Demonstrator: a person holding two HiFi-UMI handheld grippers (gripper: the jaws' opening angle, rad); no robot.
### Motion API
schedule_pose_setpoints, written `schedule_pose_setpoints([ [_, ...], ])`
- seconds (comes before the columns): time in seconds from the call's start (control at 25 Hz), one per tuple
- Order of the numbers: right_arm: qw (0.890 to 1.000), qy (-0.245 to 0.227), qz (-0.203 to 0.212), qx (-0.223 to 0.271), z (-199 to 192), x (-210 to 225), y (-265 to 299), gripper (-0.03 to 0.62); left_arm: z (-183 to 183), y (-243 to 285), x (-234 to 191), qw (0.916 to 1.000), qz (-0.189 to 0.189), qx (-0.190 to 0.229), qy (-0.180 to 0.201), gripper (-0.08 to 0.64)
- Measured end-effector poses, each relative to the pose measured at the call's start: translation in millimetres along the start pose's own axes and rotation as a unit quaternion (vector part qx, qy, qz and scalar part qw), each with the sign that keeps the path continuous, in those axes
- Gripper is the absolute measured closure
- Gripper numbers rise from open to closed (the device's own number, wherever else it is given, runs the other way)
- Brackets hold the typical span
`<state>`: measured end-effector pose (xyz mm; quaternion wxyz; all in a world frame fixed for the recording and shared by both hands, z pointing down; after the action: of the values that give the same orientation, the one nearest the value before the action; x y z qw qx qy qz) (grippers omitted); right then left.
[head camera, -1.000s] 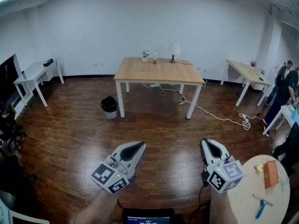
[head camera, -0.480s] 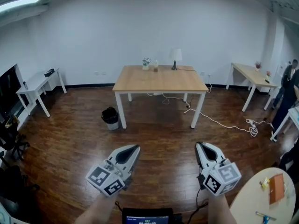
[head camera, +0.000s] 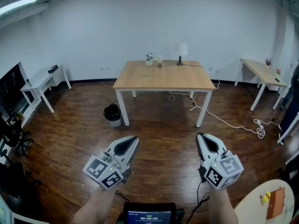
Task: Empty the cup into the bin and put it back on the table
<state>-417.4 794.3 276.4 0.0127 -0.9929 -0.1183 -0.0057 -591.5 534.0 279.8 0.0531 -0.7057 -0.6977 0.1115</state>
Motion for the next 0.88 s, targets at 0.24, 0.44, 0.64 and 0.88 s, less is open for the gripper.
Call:
schedule_pose_setpoints([
  [0.24,1.0,-0.003,0.006,0.001,2,29,26,0.592,-9,36,-15,1.0,-0.004,-0.003,0.002,0.56],
  [0.44,1.0,-0.009,0.002,-0.003,2,58,65,0.592,-16,76,-49,1.0,-0.007,0.004,-0.005,0.56],
  [0.64,1.0,-0.01,-0.003,-0.008,-1,92,119,0.592,-26,125,-98,0.9998,-0.011,0.01,-0.009,0.56],
  [0.88,1.0,-0.01,-0.007,-0.011,3,135,194,0.592,-32,187,-162,0.9998,-0.017,0.008,-0.011,0.56],
])
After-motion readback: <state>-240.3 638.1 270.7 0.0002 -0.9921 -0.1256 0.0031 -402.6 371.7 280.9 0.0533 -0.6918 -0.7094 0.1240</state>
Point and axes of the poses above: the fingertips, and each gripper's own axes: y forward along the fingers, x to its right, z out of its top, the point moved 9 cm from there along -y, backward along the fingers, and after that the axes turned 11 degrees about z, right-handed, at the moved point
